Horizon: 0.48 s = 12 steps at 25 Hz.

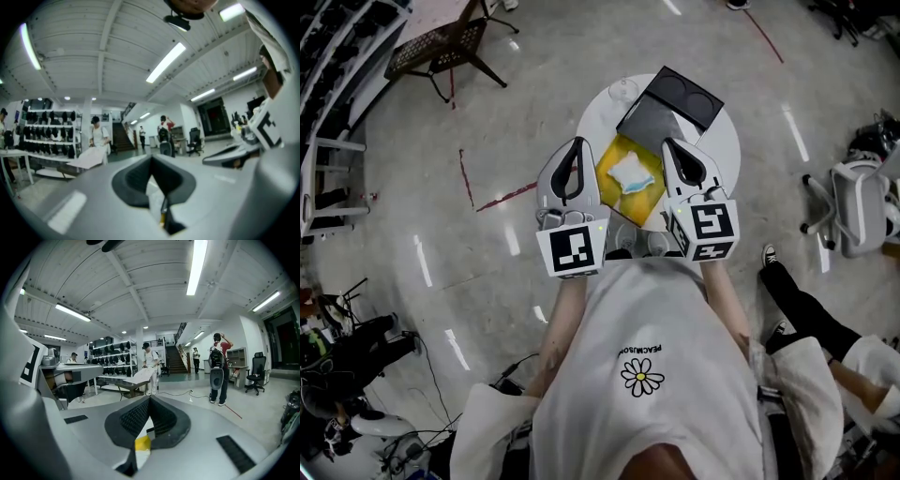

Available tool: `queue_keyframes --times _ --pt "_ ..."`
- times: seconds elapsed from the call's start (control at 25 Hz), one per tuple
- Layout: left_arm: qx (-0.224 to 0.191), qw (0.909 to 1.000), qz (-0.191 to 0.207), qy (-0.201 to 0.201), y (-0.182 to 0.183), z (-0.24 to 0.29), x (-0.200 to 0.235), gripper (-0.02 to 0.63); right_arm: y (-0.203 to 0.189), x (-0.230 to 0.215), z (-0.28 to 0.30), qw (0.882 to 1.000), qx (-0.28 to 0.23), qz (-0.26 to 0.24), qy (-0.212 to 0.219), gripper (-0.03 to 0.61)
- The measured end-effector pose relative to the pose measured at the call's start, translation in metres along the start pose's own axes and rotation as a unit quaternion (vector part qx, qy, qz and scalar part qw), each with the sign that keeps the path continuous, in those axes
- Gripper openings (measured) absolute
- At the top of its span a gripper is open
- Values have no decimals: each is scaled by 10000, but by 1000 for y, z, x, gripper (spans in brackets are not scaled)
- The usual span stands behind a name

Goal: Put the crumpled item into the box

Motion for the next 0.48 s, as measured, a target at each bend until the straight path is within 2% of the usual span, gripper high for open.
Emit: queue_keyframes --times 0.48 --pt "51 10000 36 31 -9 -3 -4 2 -7 -5 -3 10000 23 -73 11 0"
Point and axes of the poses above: the fingertips, and each gripper's own axes: z forward along the fingers, x to its left, y out of its top, the point moved 10 cm from there along -z, backward along the fingers, and after that the axes turned 1 degree about y, right-handed, at the moved point
